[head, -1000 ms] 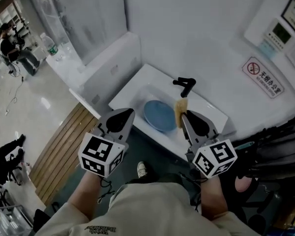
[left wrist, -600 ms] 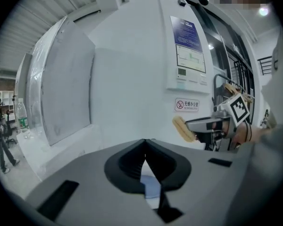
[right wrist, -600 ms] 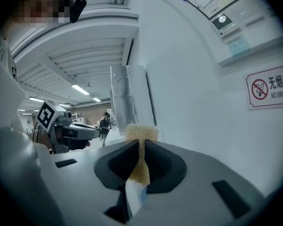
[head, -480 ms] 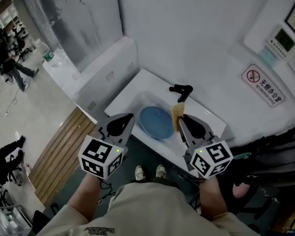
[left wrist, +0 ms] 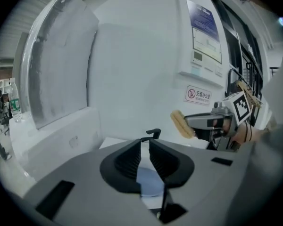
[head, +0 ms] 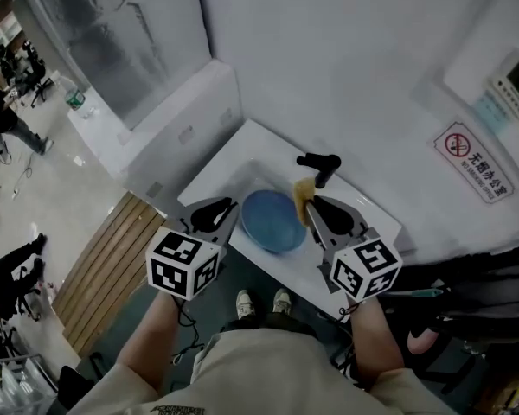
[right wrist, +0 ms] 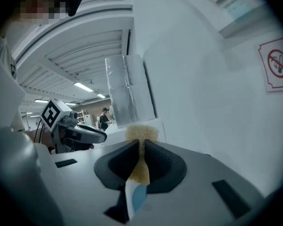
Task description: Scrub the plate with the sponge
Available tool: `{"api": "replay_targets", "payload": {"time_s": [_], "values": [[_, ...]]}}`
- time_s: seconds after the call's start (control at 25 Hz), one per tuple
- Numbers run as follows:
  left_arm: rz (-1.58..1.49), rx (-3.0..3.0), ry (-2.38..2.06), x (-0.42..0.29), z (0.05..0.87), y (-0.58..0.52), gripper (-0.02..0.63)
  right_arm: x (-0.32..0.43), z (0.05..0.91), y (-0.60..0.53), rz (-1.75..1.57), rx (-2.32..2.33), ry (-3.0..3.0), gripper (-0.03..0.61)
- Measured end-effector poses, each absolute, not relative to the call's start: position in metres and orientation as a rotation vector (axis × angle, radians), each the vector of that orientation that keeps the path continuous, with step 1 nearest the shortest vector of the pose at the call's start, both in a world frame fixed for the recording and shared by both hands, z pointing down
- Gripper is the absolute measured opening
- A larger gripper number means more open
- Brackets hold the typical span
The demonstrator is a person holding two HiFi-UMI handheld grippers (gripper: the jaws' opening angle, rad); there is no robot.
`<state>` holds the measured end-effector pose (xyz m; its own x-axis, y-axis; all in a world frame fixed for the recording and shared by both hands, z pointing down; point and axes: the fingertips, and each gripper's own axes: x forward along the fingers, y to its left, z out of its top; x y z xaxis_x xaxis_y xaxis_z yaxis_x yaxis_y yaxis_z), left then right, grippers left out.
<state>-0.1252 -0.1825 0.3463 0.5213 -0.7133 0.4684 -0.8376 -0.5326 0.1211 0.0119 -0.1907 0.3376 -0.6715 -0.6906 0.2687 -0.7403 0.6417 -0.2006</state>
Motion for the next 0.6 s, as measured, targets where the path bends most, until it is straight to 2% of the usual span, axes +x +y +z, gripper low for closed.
{"api": "replay_targets", "payload": {"time_s": [0.12, 0.6], "values": [[0.572, 2.399, -1.258, -0.123, 0.372, -0.202, 0.1, 0.004, 0.357, -0.212, 0.456, 1.141, -2.686, 0.048], [0.776, 2.132, -1.067, -0.121, 0.523, -0.242, 0.163, -0.033, 0.483, -0.273, 0.606, 1.008, -2.603, 0.048]]}}
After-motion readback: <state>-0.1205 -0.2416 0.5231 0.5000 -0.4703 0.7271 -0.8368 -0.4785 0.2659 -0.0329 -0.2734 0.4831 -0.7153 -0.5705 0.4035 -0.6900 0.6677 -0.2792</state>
